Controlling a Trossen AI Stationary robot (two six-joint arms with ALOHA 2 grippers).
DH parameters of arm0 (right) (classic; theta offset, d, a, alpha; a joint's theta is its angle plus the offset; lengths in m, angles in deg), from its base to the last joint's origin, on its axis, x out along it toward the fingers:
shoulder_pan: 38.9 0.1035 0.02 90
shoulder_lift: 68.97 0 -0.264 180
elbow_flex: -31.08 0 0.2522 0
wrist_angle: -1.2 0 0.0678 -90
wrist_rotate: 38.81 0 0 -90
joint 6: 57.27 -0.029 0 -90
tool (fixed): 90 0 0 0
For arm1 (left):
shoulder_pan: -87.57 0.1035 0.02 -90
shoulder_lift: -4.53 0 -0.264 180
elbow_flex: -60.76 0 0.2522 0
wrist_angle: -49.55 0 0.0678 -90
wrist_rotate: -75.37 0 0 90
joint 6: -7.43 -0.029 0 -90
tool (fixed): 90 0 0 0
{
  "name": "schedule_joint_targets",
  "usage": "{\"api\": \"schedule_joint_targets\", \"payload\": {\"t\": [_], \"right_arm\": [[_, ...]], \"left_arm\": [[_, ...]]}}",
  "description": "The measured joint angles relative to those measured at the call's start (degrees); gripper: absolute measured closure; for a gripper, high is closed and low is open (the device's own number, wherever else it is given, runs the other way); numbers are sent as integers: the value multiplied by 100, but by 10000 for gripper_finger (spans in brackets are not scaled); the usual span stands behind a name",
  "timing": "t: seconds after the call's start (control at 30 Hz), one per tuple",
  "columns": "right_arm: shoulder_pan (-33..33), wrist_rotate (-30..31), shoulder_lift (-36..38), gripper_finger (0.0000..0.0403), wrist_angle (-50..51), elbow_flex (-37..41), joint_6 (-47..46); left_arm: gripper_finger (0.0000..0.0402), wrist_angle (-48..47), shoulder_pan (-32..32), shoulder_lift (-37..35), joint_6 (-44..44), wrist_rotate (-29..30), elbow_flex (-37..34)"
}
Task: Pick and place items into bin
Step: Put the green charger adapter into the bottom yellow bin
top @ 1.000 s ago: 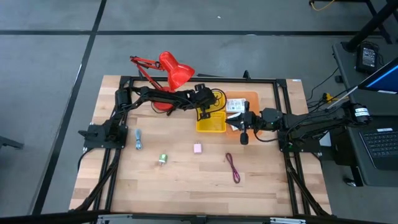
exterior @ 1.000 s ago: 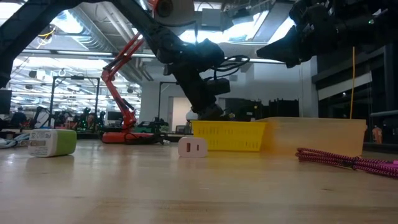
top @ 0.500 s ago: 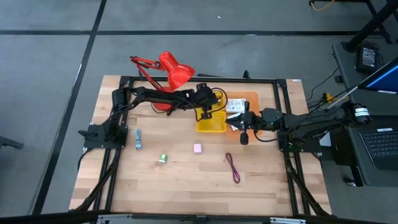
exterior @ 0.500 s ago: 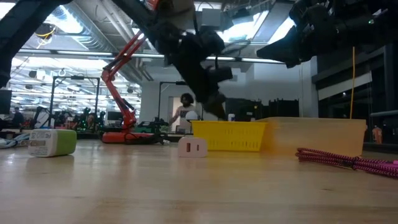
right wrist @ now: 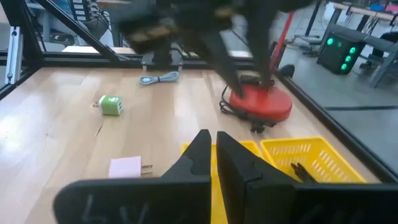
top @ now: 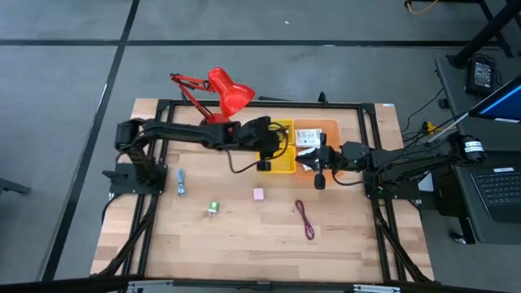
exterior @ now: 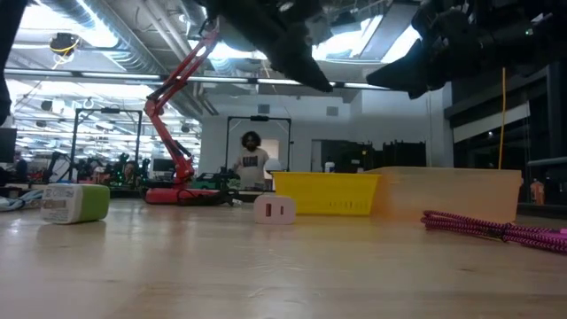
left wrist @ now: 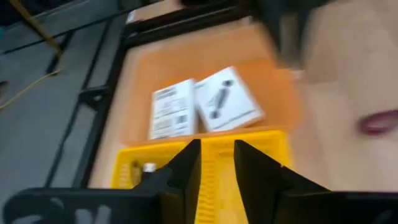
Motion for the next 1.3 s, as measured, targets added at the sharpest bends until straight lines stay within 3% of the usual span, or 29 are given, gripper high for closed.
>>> {"api": "schedule_joint_targets", "payload": {"t": [0.13, 0.33, 0.5, 0.73, 1.03, 1.2, 1.3], "right_arm": [[4, -2, 0, 393, 135, 0, -127], [7, -2, 0, 393, 315, 0, -277], [9, -2, 0, 393, 413, 0, -412], [9, -9, 0, 393, 433, 0, -405], [9, -9, 0, 393, 433, 0, -411], [11, -11, 0, 393, 430, 0, -717], [103, -55, 0, 393, 451, 0, -782]], "left_arm": [[347, 280, -219, -354, 221, -21, -639], [396, 1523, -408, -869, 717, -24, -1922], [397, 2376, -513, -1368, 1131, -225, -2759], [399, 2798, -812, -2206, 1151, -376, -3612], [399, 4256, -1383, -2979, 1152, -419, -4911], [400, 4650, -1624, -3095, 1023, -1197, -5273], [399, 4596, -1775, -3095, 1197, -1284, -5326]]}}
